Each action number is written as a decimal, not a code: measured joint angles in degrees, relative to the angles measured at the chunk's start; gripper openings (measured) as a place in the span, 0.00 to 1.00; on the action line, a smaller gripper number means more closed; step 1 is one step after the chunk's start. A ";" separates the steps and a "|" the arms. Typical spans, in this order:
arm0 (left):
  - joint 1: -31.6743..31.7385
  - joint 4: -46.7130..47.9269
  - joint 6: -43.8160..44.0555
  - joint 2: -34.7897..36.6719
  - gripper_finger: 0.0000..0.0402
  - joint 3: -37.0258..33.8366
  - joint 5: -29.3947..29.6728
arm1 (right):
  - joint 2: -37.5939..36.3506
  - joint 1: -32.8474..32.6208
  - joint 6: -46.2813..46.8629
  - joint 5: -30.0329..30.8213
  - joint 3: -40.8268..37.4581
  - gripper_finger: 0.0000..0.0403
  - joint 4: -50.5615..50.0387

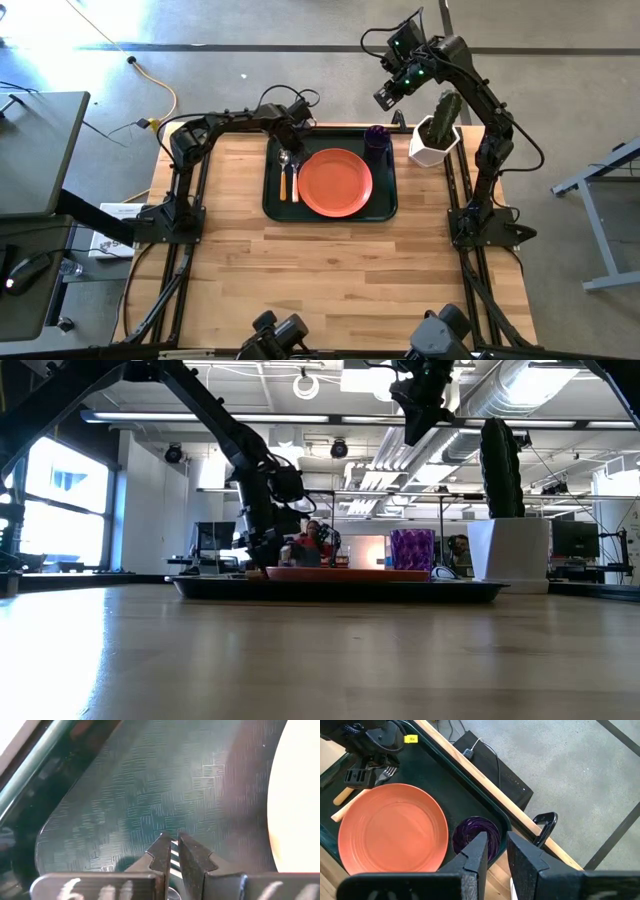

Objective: Pick and place plate/cup/fork/spoon on tray
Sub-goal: Adjust the light orange fork

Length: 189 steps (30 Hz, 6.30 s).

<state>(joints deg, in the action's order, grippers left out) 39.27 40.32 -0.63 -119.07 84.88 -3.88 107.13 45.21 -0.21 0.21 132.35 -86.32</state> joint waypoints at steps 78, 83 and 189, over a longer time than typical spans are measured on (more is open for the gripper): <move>-16.83 24.13 11.37 7.78 0.06 6.40 -1.63 | 0.02 0.00 -0.02 0.00 0.00 0.16 -0.02; -20.30 24.13 13.85 7.78 0.06 6.40 -1.55 | 0.02 0.00 0.26 0.00 0.00 0.16 -0.02; -26.84 -28.03 42.52 25.33 0.06 -38.26 2.80 | 0.02 -6.64 7.69 0.28 0.00 0.16 -1.55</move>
<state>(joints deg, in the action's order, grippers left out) 12.43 12.28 41.89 -93.73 46.62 -1.08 107.15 38.57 7.49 0.49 132.35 -87.88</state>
